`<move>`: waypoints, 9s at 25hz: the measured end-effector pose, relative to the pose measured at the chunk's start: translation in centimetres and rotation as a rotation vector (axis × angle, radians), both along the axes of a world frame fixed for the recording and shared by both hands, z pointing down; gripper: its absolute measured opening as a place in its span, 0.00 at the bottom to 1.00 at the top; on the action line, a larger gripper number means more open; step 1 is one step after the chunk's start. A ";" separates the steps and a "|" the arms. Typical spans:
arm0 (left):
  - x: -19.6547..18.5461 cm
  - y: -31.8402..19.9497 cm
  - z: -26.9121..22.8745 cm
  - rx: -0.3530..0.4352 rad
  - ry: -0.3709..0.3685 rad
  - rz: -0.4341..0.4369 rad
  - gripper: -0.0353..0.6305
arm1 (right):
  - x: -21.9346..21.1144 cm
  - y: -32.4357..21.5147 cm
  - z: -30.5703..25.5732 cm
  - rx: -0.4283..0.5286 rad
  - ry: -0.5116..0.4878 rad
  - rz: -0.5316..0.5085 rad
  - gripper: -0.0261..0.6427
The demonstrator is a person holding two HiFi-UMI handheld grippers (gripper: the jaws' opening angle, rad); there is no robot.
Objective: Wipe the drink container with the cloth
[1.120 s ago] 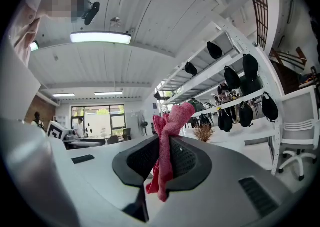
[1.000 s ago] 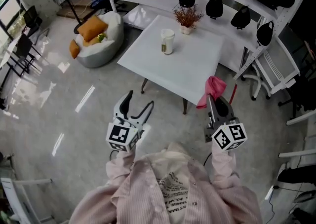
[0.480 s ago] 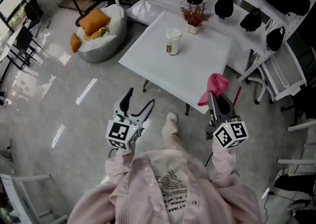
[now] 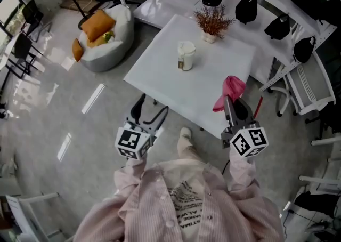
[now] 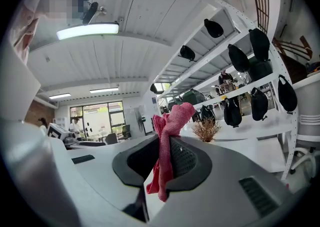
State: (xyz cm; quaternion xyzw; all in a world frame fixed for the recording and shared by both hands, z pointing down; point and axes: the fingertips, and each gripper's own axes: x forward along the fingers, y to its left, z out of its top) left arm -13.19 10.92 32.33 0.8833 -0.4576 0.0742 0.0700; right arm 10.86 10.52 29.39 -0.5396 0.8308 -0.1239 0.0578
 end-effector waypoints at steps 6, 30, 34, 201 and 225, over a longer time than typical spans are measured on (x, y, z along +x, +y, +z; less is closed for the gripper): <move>1.7 -5.3 0.6 -0.041 -0.008 0.035 0.56 | 0.7 -5.6 0.1 -0.019 0.001 0.002 0.10; 5.7 -19.1 7.2 -0.214 -0.037 0.163 0.57 | 0.5 -21.5 2.6 -0.058 0.113 -0.016 0.10; 6.6 -21.6 8.1 -0.218 -0.054 0.206 0.57 | 0.3 -24.2 2.9 -0.040 0.151 -0.018 0.10; 11.6 -28.7 14.1 -0.155 0.153 0.565 0.59 | -6.1 -25.4 19.7 -0.210 -0.884 0.442 0.10; 11.5 -28.6 13.9 -0.145 0.172 0.550 0.59 | -6.3 -24.8 27.2 -0.419 -0.856 0.534 0.10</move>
